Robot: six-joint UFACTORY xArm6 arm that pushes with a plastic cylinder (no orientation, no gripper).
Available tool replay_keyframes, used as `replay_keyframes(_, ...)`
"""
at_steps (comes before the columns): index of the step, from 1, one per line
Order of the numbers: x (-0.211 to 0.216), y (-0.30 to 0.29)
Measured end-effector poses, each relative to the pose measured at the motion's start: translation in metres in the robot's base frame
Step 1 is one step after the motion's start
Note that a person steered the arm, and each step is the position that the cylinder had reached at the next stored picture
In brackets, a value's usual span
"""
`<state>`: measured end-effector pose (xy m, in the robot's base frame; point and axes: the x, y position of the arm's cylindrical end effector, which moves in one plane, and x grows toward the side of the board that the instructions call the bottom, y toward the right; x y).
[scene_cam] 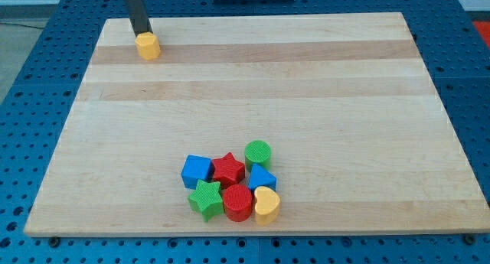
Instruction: Move the yellow hexagon above the blue cube
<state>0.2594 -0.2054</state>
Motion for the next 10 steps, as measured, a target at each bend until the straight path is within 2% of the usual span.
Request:
replay_keyframes(3, 0.101, 0.046)
replay_keyframes(6, 0.179, 0.045)
replay_keyframes(7, 0.188, 0.026)
replay_keyframes(9, 0.234, 0.012)
replay_keyframes(10, 0.235, 0.017)
